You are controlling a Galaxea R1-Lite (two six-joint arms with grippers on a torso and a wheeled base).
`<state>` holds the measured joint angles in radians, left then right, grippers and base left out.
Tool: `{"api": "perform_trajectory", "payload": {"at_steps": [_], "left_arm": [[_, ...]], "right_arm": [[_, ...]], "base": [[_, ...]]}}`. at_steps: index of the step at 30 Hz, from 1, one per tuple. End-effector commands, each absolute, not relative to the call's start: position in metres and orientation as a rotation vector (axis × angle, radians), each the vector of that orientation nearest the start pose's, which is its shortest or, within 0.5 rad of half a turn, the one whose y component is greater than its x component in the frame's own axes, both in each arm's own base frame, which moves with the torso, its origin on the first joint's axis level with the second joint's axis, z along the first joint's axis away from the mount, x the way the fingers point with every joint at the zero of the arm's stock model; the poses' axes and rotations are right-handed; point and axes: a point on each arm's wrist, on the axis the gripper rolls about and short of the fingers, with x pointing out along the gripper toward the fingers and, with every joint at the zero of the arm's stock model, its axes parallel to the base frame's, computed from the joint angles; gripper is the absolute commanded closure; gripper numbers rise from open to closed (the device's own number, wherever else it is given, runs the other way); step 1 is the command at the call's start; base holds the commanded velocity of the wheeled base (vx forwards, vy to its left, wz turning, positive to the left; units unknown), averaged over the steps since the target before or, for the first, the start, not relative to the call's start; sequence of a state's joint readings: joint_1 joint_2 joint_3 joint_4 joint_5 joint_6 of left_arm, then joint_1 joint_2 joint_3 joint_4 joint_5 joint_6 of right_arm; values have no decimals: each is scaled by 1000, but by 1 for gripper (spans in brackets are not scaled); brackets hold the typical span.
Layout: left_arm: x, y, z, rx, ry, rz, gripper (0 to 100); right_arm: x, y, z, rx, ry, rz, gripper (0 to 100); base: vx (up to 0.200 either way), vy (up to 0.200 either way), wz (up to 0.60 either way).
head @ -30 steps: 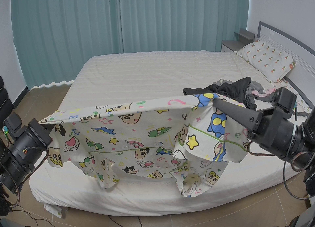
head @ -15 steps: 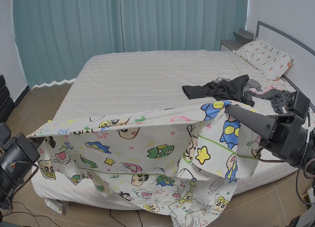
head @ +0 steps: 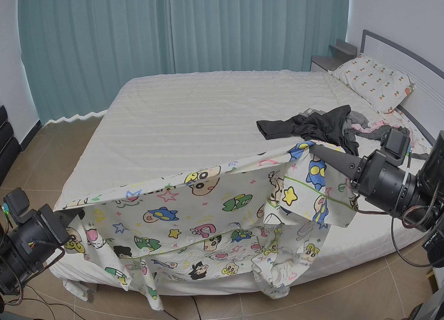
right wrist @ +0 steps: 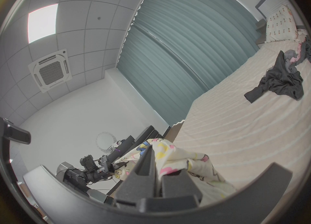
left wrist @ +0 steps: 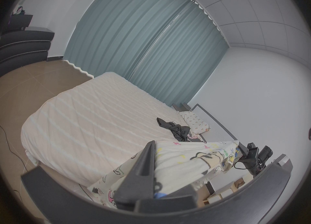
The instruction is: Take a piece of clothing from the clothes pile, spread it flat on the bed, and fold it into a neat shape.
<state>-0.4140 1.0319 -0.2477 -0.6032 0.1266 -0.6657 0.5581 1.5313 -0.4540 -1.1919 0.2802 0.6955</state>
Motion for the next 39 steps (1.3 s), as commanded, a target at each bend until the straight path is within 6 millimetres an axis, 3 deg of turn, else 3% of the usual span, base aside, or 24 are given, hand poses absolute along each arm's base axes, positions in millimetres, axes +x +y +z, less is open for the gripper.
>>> {"api": "perform_trajectory", "payload": {"at_steps": [1, 11, 19, 39], "left_arm": [[135, -56, 166, -627, 329, -193, 100], [172, -73, 170, -624, 381, -197, 100], [186, -78, 166, -612, 408, -187, 100], [205, -86, 170, -610, 405, -186, 100]], "right_arm": [[217, 138, 173, 660, 256, 802, 100], [229, 136, 166, 659, 264, 766, 100], [234, 133, 163, 659, 270, 754, 100], [244, 130, 165, 660, 250, 733, 100]], "base": [[0, 0, 0], [0, 0, 0], [0, 0, 0], [200, 0, 0]]}}
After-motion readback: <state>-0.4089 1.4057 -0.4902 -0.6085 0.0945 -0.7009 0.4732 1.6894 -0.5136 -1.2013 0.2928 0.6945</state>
